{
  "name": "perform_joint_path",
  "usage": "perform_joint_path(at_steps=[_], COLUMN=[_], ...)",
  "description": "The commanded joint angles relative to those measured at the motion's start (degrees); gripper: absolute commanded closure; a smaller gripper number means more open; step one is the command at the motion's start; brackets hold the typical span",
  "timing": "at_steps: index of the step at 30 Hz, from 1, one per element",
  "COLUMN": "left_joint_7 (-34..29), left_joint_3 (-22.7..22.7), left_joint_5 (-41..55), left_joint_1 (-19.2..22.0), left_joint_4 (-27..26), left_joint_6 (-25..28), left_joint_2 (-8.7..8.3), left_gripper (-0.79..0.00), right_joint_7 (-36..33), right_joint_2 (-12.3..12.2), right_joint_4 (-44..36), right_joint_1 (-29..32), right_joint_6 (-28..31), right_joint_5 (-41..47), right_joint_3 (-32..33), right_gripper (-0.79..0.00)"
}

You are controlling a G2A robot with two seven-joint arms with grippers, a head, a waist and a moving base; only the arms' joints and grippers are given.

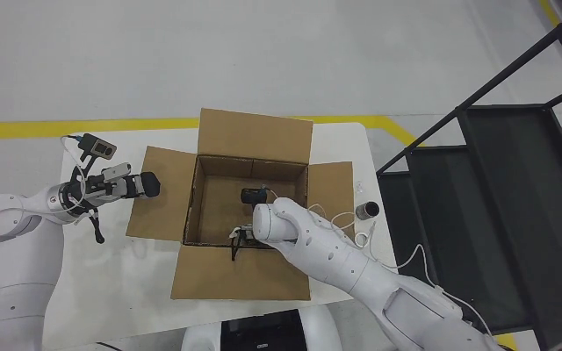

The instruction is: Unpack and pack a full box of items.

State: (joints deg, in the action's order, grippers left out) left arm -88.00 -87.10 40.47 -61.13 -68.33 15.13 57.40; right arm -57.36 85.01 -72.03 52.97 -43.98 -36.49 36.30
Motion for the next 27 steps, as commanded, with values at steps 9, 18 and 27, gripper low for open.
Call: perform_joint_path(at_steps=[9, 18, 27], left_joint_7=[0.00, 0.00, 0.00], left_joint_3=[0.00, 0.00, 0.00], left_joint_5=[0.00, 0.00, 0.00], left_joint_1=[0.00, 0.00, 0.00], left_joint_4=[0.00, 0.00, 0.00], left_joint_6=[0.00, 0.00, 0.00], left_joint_2=[0.00, 0.00, 0.00], left_gripper=[-0.785, -0.785, -0.785], right_joint_7=[-0.56, -0.60, -1.16], right_joint_2=[-0.85, -3.15, -4.60], right_joint_4=[-6.83, -17.23, -22.09], right_joint_1=[0.86, 4.68, 6.95], right_joint_6=[-2.37, -2.34, -1.77], right_joint_5=[-3.87, -8.90, -11.73], right_joint_3=[1.03, 4.26, 7.73], right_gripper=[0.000, 0.000, 0.000])
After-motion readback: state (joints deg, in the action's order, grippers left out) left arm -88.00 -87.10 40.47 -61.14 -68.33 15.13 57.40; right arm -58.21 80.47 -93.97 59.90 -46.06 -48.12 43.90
